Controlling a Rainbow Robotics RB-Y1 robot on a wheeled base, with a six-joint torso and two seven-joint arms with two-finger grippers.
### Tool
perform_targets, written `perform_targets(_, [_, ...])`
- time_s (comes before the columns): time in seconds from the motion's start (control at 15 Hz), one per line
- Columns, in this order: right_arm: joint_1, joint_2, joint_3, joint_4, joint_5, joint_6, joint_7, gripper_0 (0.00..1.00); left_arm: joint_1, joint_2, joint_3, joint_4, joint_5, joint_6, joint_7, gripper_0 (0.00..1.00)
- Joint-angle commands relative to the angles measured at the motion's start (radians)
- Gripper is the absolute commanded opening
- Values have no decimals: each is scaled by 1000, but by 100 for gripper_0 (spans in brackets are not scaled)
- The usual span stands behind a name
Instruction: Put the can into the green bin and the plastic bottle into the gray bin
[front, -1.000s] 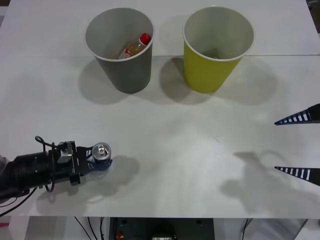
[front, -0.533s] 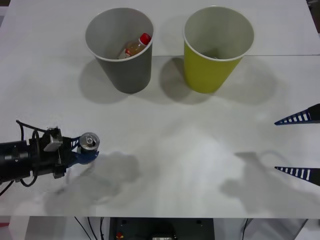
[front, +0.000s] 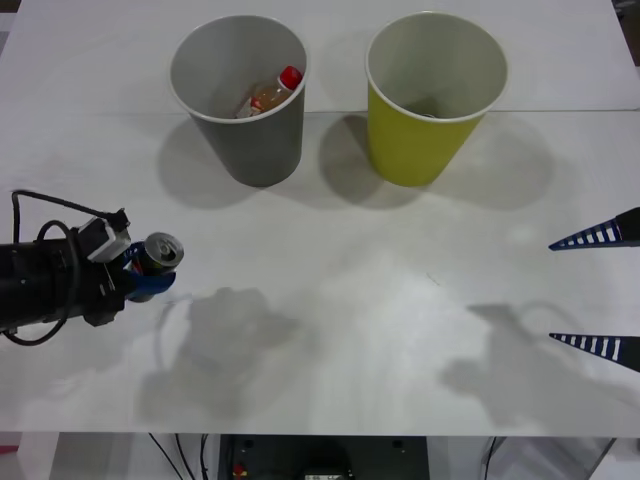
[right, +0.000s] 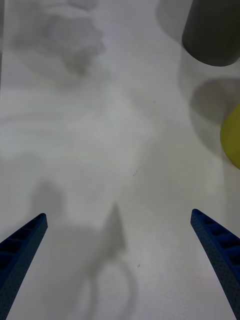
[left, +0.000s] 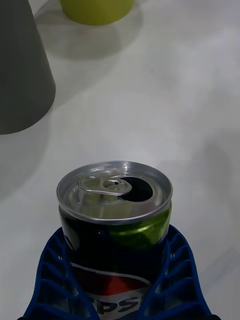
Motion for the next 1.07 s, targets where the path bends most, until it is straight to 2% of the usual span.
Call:
perform_targets(0.07, [0, 0, 0, 0, 0, 0, 0, 100, -64, 0, -19, -86, -82, -130, 132, 0])
perform_targets(0.27, [0, 0, 0, 0, 0, 0, 0, 100, -159, 0, -87, -152, -140, -211, 271, 0])
perform_targets(0.6, [0, 0, 0, 0, 0, 0, 0, 100, -407, -31, -243, -153, -252, -305, 547, 0])
perform_targets(0.87, [0, 0, 0, 0, 0, 0, 0, 100, -533, -130, -319, -126, -367, -311, 643, 0])
perform_targets(1.07, [0, 0, 0, 0, 0, 0, 0, 100, -676, -161, -362, -18, -382, -311, 670, 0])
